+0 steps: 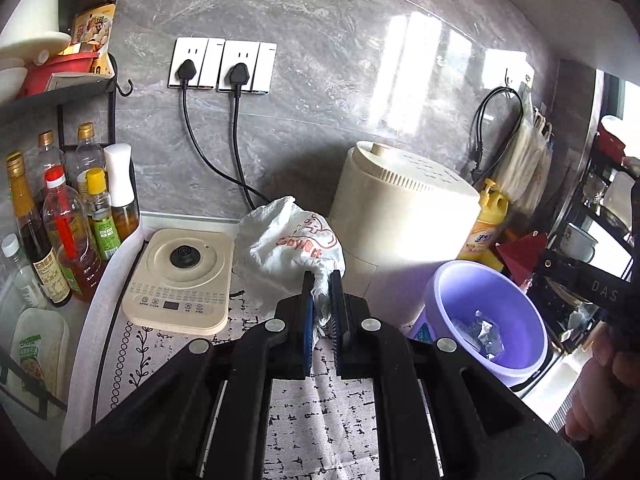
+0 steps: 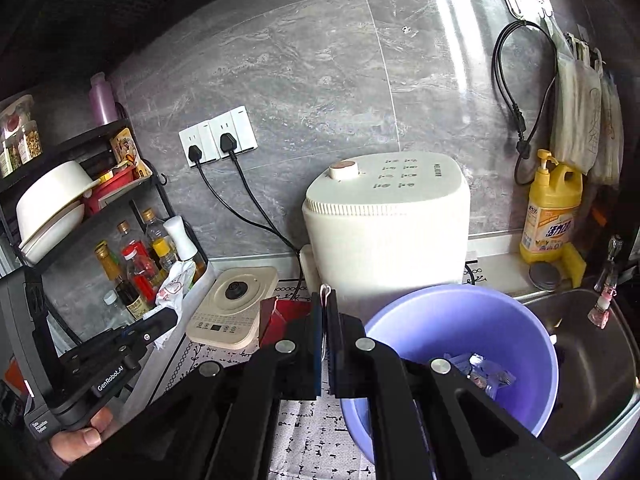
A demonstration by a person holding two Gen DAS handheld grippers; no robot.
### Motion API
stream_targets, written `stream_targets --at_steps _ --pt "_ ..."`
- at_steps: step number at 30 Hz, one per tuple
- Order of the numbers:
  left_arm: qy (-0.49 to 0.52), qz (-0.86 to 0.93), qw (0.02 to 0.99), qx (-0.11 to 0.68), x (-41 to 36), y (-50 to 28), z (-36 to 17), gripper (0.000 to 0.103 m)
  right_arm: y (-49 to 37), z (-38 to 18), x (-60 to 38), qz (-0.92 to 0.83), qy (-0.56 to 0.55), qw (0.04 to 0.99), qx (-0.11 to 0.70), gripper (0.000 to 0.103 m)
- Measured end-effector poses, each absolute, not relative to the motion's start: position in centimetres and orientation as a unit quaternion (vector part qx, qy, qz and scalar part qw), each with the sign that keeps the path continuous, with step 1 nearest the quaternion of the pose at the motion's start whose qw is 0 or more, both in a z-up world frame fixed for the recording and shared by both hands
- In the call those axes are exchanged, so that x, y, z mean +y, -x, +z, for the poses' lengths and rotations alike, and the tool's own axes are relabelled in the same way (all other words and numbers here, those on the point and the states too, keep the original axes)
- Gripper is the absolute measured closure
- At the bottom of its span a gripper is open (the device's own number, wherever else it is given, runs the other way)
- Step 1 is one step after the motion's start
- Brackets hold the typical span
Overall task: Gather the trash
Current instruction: 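Carry the tissue and red scrap to the lilac bucket and release both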
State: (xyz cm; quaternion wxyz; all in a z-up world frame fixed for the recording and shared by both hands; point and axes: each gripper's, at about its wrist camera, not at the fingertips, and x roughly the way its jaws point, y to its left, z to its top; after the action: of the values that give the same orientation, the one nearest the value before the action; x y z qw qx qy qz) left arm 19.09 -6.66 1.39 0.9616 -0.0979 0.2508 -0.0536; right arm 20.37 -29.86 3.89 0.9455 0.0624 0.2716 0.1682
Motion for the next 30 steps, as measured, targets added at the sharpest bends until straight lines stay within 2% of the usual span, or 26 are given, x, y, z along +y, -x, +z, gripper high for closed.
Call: stream_targets --at_steps 9,12,13,14,15,30 --pt "0.089 -0.099 0.959 0.249 -9.1 -20.3 2.1 0.095 -20.5 4.5 -34.8 0.102 -0.082 0.955 0.265 0.099" --pt "0.082 -0.117 0.958 0.249 -10.2 -20.8 2.2 0.095 -20.6 4.0 -36.1 0.092 -0.093 0.953 0.274 0.095" --pt "0.079 -0.122 0.958 0.249 -10.6 -21.0 2.3 0.095 -20.7 3.8 -36.5 0.093 -0.103 0.951 0.277 0.078" --pt "0.077 -0.128 0.957 0.249 -10.9 -21.2 2.3 0.095 -20.6 3.6 -37.0 0.091 -0.112 0.950 0.275 0.040" --pt "0.077 -0.135 0.956 0.251 -11.3 -21.4 2.3 0.095 -20.2 3.6 -37.2 0.084 -0.115 0.953 0.267 0.030" --pt "0.043 -0.250 0.928 0.272 -19.8 -23.4 2.0 0.095 -15.4 2.5 -42.7 0.009 -0.130 0.955 0.265 0.029"
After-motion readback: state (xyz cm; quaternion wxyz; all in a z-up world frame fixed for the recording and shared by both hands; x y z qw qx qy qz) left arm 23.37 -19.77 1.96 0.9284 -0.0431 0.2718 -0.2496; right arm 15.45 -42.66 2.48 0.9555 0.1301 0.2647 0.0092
